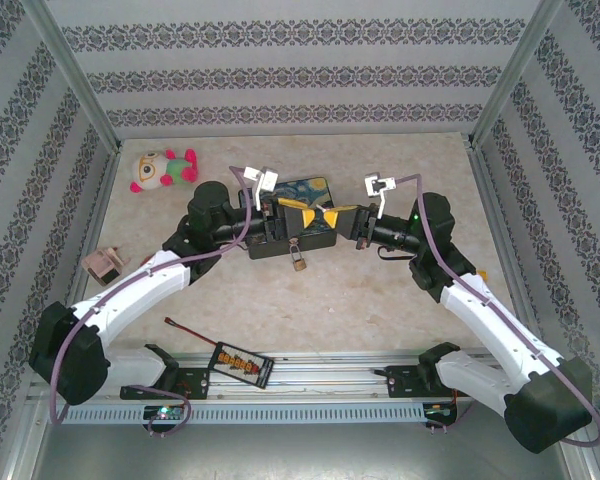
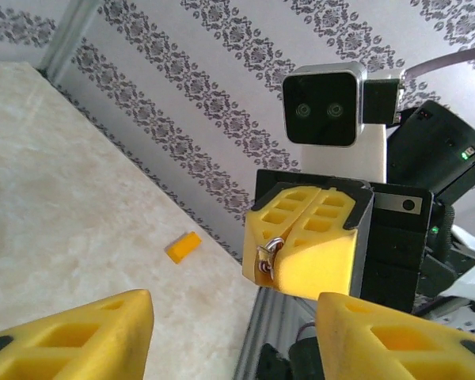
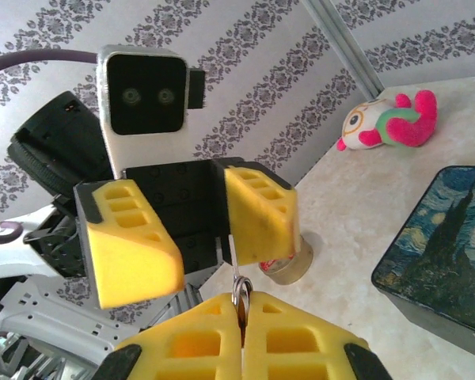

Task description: Unlock the padlock with the key

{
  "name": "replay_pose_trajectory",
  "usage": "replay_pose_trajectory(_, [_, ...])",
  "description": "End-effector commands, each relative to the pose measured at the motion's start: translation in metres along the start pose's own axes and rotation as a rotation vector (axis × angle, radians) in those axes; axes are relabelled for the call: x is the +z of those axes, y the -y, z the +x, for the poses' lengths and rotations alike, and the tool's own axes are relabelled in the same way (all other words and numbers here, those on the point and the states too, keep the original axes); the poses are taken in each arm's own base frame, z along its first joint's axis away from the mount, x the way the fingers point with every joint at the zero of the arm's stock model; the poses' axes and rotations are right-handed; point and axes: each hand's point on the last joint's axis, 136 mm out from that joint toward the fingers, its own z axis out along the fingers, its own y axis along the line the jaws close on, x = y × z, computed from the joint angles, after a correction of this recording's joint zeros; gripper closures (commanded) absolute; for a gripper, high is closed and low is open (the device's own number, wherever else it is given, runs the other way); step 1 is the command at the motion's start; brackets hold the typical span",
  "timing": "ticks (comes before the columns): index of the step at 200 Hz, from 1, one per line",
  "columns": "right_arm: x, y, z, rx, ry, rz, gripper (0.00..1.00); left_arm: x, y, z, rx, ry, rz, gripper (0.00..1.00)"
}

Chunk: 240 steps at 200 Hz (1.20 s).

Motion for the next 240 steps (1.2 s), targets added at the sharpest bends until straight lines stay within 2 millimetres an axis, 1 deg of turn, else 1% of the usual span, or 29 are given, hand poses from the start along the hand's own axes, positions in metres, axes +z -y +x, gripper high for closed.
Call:
replay_pose_trajectory(1, [0.004,-0.011,-0.002,-0.025,0.004,-0.049,1.00,0.001,0.027,-0.022,0.048,0.041,0.107,0.48])
replay_pose_trajectory(18, [0.006,-0.012,-0.001,-0.023,-0.001,-0.056,1.00,0.003,0.029,-0.024,0.050,0.049,0.126,0.49])
replay_pose_trajectory(71, [0.009,-0.012,-0.002,-0.022,-0.002,-0.057,1.00,0.006,0.030,-0.028,0.049,0.073,0.150,0.66])
replay_pose_trajectory(86, [0.009,-0.012,-0.002,-0.023,-0.001,-0.057,1.00,0.006,0.029,-0.027,0.043,0.069,0.146,0.73])
replay_pose_trajectory(156, [0.012,-0.011,-0.003,-0.015,0.003,-0.060,1.00,0.008,0.022,-0.022,0.039,0.058,0.133,0.74])
replay_pose_trajectory(175, [0.012,-0.011,-0.002,-0.012,0.003,-0.060,1.00,0.009,0.021,-0.021,0.037,0.054,0.132,0.77])
replay_pose_trajectory(192, [0.012,-0.010,-0.002,-0.010,0.006,-0.057,1.00,0.009,0.019,-0.020,0.032,0.051,0.130,0.84])
replay_pose_trajectory(205, [0.013,-0.010,-0.002,-0.009,0.007,-0.057,1.00,0.009,0.020,-0.020,0.034,0.051,0.132,0.88])
replay_pose_trajectory(226, [0.013,-0.008,-0.002,-0.006,0.008,-0.051,1.00,0.008,0.021,-0.020,0.040,0.055,0.132,0.99])
replay_pose_trajectory(232, [0.013,-0.007,-0.002,-0.005,0.009,-0.046,1.00,0.007,0.021,-0.021,0.045,0.057,0.129,1.00])
replay_pose_trajectory(240, [0.012,-0.005,-0.001,-0.005,0.011,-0.038,0.86,0.006,0.021,-0.021,0.048,0.059,0.121,1.00])
